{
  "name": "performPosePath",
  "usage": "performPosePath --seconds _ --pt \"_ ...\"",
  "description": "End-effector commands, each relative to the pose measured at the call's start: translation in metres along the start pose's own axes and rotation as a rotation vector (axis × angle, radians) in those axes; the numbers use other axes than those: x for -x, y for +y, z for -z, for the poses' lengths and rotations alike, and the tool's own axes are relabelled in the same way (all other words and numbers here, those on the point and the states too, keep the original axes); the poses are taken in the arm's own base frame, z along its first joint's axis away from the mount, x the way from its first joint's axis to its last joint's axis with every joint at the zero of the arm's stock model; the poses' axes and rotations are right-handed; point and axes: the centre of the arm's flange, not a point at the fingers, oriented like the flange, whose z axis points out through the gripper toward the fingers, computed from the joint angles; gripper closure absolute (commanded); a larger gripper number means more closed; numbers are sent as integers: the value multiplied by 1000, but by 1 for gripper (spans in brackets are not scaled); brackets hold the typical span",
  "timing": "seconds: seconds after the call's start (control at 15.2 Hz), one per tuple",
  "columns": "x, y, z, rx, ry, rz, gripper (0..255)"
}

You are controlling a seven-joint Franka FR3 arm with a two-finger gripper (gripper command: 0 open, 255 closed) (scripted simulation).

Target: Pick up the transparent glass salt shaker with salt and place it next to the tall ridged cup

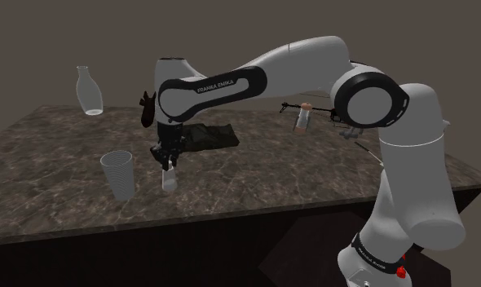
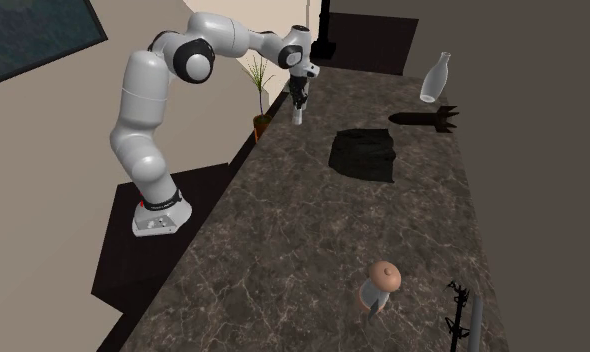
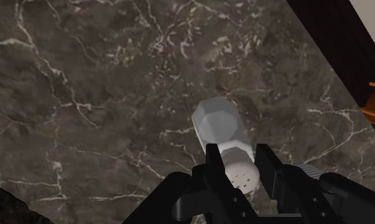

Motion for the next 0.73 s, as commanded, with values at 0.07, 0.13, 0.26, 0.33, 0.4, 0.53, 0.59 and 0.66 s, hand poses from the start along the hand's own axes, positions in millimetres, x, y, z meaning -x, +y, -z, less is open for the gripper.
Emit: performPosePath --seconds 0.07,0.13,0.26,0.33,0.4,0.53,0.59,0.66 --pt "0 0 -1 0 -1 0 255" --pt "0 0 -1 0 -1 0 255" --pt "0 0 -1 0 -1 0 0" --pt "1 0 -1 0 -1 0 0" --pt "1 0 -1 0 -1 0 0" --pt "1 1 -1 0 -1 0 0" --pt "0 0 -1 0 -1 0 0" --pt "0 0 12 0 -1 0 0"
